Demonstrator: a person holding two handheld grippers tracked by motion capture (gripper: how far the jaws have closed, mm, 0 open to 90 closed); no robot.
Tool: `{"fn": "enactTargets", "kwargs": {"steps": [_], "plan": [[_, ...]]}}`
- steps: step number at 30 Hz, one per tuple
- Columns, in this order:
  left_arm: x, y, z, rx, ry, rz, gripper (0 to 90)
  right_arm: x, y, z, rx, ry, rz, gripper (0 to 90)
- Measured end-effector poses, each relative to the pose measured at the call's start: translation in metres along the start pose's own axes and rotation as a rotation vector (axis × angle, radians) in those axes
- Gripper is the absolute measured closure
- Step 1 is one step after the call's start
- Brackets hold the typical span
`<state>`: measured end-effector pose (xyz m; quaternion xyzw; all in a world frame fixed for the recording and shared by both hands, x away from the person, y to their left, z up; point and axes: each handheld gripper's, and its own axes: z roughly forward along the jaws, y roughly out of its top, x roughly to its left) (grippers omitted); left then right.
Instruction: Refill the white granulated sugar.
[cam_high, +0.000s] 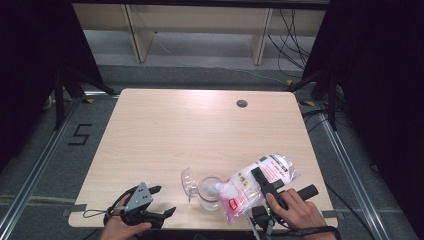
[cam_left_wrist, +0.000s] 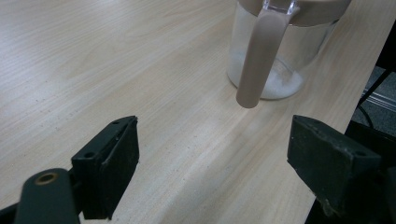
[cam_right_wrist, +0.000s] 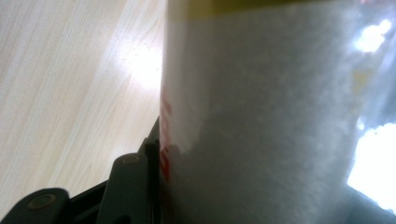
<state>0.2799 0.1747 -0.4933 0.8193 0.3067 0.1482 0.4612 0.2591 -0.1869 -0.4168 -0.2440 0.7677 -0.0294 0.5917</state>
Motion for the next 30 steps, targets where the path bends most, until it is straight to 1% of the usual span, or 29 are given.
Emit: {"fn": "enactTargets", "kwargs": {"steps": [1,2,3,4,5,6,7,11,15,16,17,18,19,20,21,22,23,24,25,29,30], "plan": [[-0.0009,-0.0001,0.0007,-0.010,-0.001,-0.012,16.6,0.0005,-0.0001,-0.0003,0.003,0.002,0.008,53.2],[0.0007,0.0001,-0.0004,0.006,0.006,0.007,16.6,0.0011,-0.0002,-0.0008,0.006,0.000,0.014,53.3],[0.0015,0.0002,-0.0008,0.014,0.009,0.017,16.6,0.0017,0.0002,-0.0011,0.010,-0.001,0.023,53.3],[-0.0009,-0.0001,0.0006,-0.011,-0.001,-0.012,16.5,0.0018,0.0002,-0.0013,0.012,-0.002,0.021,53.3],[0.0001,0.0000,-0.0001,0.001,0.001,0.001,16.6,0.0016,0.0002,-0.0013,0.012,-0.003,0.018,53.3],[0.0001,-0.0001,0.0001,0.001,0.000,0.001,16.6,0.0016,0.0002,-0.0015,0.013,-0.003,0.018,53.3],[0.0003,0.0001,0.0001,0.001,0.000,0.007,16.6,0.0025,0.0000,-0.0022,0.018,-0.002,0.030,53.3],[0.0000,-0.0001,-0.0002,0.000,0.001,0.000,16.6,0.0025,0.0000,-0.0022,0.017,-0.004,0.025,53.4],[0.0008,-0.0001,-0.0005,0.009,0.007,0.010,16.6,0.0026,-0.0005,-0.0020,0.016,-0.010,0.026,53.5],[0.0000,-0.0002,-0.0002,0.002,0.000,0.001,16.6,0.0021,-0.0007,-0.0021,0.019,-0.006,0.020,53.5],[0.0000,-0.0001,-0.0001,0.000,0.000,0.000,16.6,0.0016,-0.0010,-0.0019,0.019,-0.007,0.014,53.5],[0.0000,-0.0001,-0.0002,0.001,0.000,0.000,16.6,0.0002,-0.0012,-0.0013,0.009,-0.012,-0.005,53.5],[-0.0008,-0.0002,0.0005,-0.009,-0.001,-0.011,16.6,-0.0005,-0.0020,-0.0011,0.005,-0.010,-0.015,53.6],[0.0015,0.0001,-0.0010,0.016,0.009,0.019,16.6,0.0000,-0.0024,-0.0009,0.001,-0.013,-0.010,53.6],[0.0014,0.0001,-0.0009,0.014,0.009,0.017,16.6,0.0016,-0.0027,-0.0015,0.011,-0.009,0.011,53.6],[0.0013,0.0000,-0.0009,0.015,0.009,0.018,16.6,-0.0059,-0.0018,0.0023,-0.045,-0.019,-0.100,53.6],[0.0014,0.0001,-0.0009,0.014,0.009,0.020,16.6,0.0025,-0.0028,-0.0012,0.015,-0.001,0.013,53.6],[0.0013,0.0001,-0.0009,0.014,0.009,0.018,16.6,-0.0059,-0.0019,0.0023,-0.044,-0.017,-0.100,53.6],[0.0015,0.0002,-0.0009,0.013,0.007,0.022,16.6,0.0018,-0.0028,-0.0014,0.014,-0.010,0.009,53.7],[0.0013,0.0000,-0.0010,0.014,0.009,0.022,16.6,0.0012,-0.0025,-0.0015,0.010,-0.011,0.002,53.7],[0.0002,0.0000,-0.0005,0.000,0.006,0.009,16.6,0.0016,-0.0023,-0.0017,0.011,-0.009,0.006,53.7]]}}
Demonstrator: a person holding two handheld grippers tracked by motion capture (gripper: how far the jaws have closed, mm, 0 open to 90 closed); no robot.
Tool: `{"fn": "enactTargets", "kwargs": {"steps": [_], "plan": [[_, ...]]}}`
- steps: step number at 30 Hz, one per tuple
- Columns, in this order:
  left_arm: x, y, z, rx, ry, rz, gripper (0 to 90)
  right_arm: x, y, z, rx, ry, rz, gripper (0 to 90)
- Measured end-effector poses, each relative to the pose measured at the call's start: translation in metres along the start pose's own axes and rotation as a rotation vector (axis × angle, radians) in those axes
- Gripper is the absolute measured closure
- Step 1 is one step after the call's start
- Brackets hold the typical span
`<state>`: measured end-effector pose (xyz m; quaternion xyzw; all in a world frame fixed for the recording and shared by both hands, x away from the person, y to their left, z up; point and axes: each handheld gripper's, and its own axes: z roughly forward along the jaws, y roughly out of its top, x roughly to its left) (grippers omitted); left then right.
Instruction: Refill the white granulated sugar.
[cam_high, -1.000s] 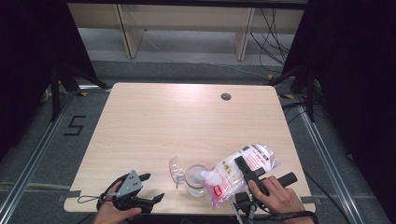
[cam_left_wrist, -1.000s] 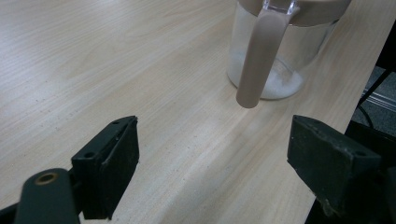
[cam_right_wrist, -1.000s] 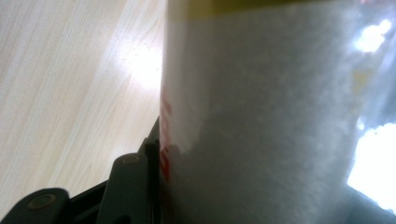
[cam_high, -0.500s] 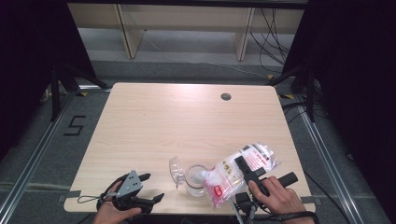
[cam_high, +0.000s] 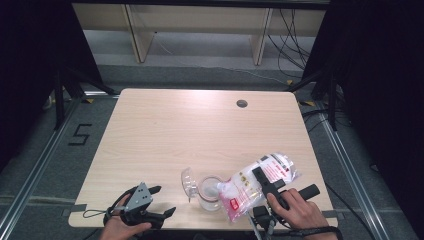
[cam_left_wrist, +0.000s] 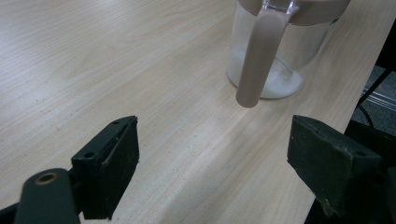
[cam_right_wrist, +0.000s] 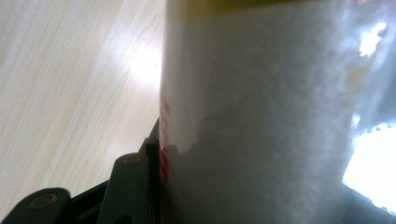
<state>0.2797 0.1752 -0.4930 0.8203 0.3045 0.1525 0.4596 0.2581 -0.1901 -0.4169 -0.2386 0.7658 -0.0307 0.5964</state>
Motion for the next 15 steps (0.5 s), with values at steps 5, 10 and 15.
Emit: {"fn": "enactTargets", "kwargs": {"steps": [5,10,15], "plan": [[-0.0001,0.0003,-0.0001,0.002,-0.009,-0.004,16.6,0.0010,0.0002,0.0002,0.003,0.001,0.004,53.8],[0.0004,0.0003,-0.0002,0.006,-0.005,0.003,16.6,0.0011,0.0002,0.0001,0.004,0.002,0.001,53.9],[0.0003,0.0002,-0.0001,0.005,-0.006,0.001,16.6,-0.0002,0.0010,-0.0007,0.006,0.003,-0.010,54.0]]}}
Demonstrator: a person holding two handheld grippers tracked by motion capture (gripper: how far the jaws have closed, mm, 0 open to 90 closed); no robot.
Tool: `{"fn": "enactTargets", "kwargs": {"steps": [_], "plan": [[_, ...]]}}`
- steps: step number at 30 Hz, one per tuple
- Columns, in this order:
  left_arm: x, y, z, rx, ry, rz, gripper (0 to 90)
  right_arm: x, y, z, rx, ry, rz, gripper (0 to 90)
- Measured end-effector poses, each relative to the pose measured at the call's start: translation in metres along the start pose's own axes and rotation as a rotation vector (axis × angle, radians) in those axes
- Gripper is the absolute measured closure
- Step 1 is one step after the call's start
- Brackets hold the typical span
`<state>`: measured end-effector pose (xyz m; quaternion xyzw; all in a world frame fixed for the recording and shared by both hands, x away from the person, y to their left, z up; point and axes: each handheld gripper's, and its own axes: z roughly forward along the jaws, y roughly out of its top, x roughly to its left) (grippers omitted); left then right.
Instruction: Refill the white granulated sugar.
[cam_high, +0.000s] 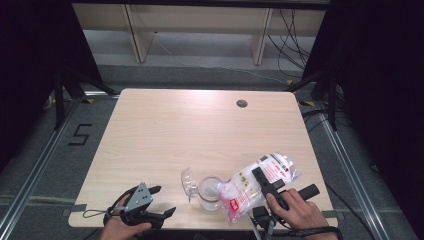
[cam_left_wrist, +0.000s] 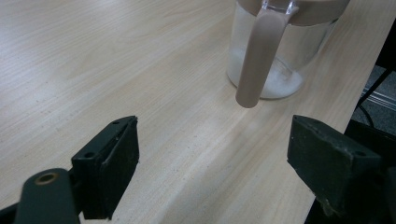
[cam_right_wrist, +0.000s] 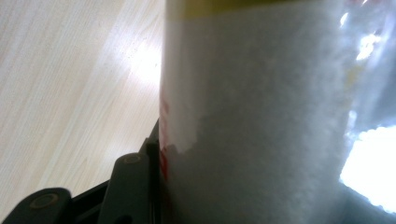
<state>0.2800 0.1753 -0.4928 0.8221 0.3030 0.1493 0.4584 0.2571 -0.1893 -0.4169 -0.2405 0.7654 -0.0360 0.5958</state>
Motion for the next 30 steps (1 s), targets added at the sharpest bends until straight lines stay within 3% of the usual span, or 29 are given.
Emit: {"fn": "enactTargets", "kwargs": {"steps": [6,10,14,18,22,23,30], "plan": [[-0.0005,-0.0003,0.0001,-0.009,0.002,-0.003,16.6,-0.0019,-0.0001,0.0008,-0.011,-0.001,-0.020,54.2],[-0.0003,-0.0003,0.0001,-0.006,0.005,-0.002,16.6,0.0007,-0.0012,0.0011,-0.010,0.002,0.007,54.3],[0.0008,-0.0003,-0.0005,0.008,0.012,0.009,16.6,0.0006,-0.0019,0.0009,-0.001,0.007,0.003,54.5],[-0.0008,-0.0003,0.0001,-0.010,0.003,-0.011,16.6,-0.0011,-0.0024,0.0020,-0.019,0.005,-0.020,54.6],[0.0003,-0.0003,-0.0003,0.002,0.010,0.002,16.6,-0.0007,-0.0022,0.0018,-0.016,0.005,-0.015,54.7],[-0.0004,-0.0004,0.0001,-0.006,0.006,-0.006,16.6,0.0008,-0.0022,0.0010,-0.004,0.008,0.005,54.8],[0.0011,-0.0001,-0.0009,0.002,0.016,0.002,16.6,-0.0016,-0.0031,0.0022,-0.019,0.000,-0.032,55.0]]}}
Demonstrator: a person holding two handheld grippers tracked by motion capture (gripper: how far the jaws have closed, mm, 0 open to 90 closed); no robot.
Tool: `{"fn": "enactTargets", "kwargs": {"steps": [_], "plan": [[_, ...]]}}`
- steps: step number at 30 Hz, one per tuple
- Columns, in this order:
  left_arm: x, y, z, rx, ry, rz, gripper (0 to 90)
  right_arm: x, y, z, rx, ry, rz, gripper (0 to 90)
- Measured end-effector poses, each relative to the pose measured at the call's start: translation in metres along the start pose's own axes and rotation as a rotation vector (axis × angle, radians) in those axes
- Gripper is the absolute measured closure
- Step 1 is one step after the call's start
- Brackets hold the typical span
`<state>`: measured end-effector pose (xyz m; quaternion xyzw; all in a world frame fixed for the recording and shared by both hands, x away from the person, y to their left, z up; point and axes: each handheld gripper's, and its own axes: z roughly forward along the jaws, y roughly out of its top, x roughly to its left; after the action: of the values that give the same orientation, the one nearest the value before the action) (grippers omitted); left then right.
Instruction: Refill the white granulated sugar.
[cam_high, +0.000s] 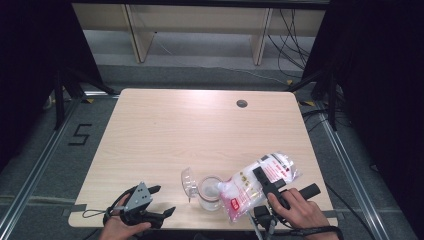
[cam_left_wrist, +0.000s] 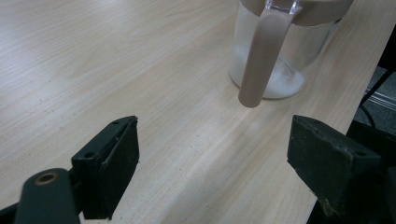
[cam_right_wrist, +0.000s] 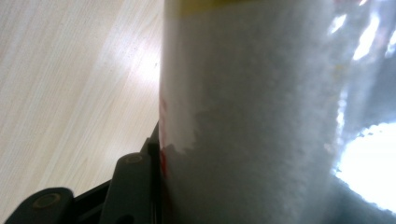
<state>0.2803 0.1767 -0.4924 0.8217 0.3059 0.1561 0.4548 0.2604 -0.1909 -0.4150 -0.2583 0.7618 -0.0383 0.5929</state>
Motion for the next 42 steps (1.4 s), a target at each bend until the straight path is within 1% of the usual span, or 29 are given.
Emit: {"fn": "enactTargets", "kwargs": {"steps": [1,8,10,14,15,19,20,21,22,26,27,28,30,31,32,34,35,39,42], "plan": [[0.0000,0.0000,0.0000,0.002,0.001,0.002,16.6,0.0017,-0.0002,-0.0007,0.011,0.003,0.020,55.1],[0.0003,0.0000,-0.0003,0.007,0.003,0.009,16.6,0.0010,-0.0007,-0.0006,0.008,-0.001,0.015,55.4],[0.0002,-0.0001,0.0001,0.005,0.002,0.005,16.6,0.0008,-0.0004,-0.0014,0.021,0.002,0.015,55.5],[0.0002,-0.0001,0.0001,0.007,0.001,0.009,16.6,0.0001,-0.0008,-0.0016,0.023,0.001,0.005,55.6],[0.0002,-0.0001,0.0001,0.007,0.001,0.009,16.6,0.0012,-0.0009,-0.0016,0.022,-0.003,0.019,55.7],[0.0002,-0.0002,0.0001,0.007,0.001,0.009,16.6,0.0008,-0.0010,-0.0013,0.022,-0.002,0.012,55.8],[0.0001,-0.0002,0.0002,0.007,0.001,0.009,16.6,0.0014,-0.0011,-0.0014,0.019,-0.003,0.023,55.8],[0.0001,-0.0003,0.0002,0.007,0.000,0.009,16.6,0.0005,-0.0014,-0.0016,0.022,-0.004,0.012,55.9],[0.0000,-0.0003,0.0002,0.007,0.000,0.009,16.6,0.0011,-0.0015,-0.0021,0.027,-0.003,0.020,55.9],[0.0001,-0.0003,0.0002,0.006,0.001,0.008,16.6,0.0016,-0.0009,-0.0022,0.027,-0.005,0.025,56.0],[0.0001,-0.0003,0.0001,0.007,0.001,0.009,16.6,0.0008,-0.0009,-0.0025,0.030,-0.006,0.007,56.1],[0.0002,-0.0002,0.0000,0.008,0.001,0.009,16.6,0.0005,-0.0006,-0.0023,0.027,-0.005,0.004,56.1],[0.0001,-0.0003,0.0001,0.007,0.001,0.008,16.6,0.0012,-0.0002,-0.0023,0.027,-0.005,0.013,56.2],[0.0001,-0.0003,0.0001,0.007,0.001,0.009,16.6,-0.0010,0.0000,-0.0013,0.011,-0.013,-0.012,56.2],[0.0001,-0.0003,0.0001,0.007,0.001,0.009,16.6,-0.0010,0.0001,-0.0014,0.012,-0.011,-0.011,56.3],[0.0001,-0.0003,0.0000,0.007,0.001,0.009,16.6,0.0012,0.0003,-0.0021,0.023,-0.007,0.013,56.4],[0.0001,-0.0003,0.0001,0.007,0.001,0.008,16.6,-0.0015,0.0001,-0.0016,0.012,-0.011,-0.018,56.4],[0.0001,-0.0003,0.0000,0.007,0.001,0.009,16.6,-0.0012,0.0002,-0.0016,0.012,-0.011,-0.015,56.6],[-0.0012,-0.0003,0.0005,-0.009,-0.006,-0.009,16.6,-0.0011,0.0000,-0.0016,0.012,-0.010,-0.017,56.7]]}}
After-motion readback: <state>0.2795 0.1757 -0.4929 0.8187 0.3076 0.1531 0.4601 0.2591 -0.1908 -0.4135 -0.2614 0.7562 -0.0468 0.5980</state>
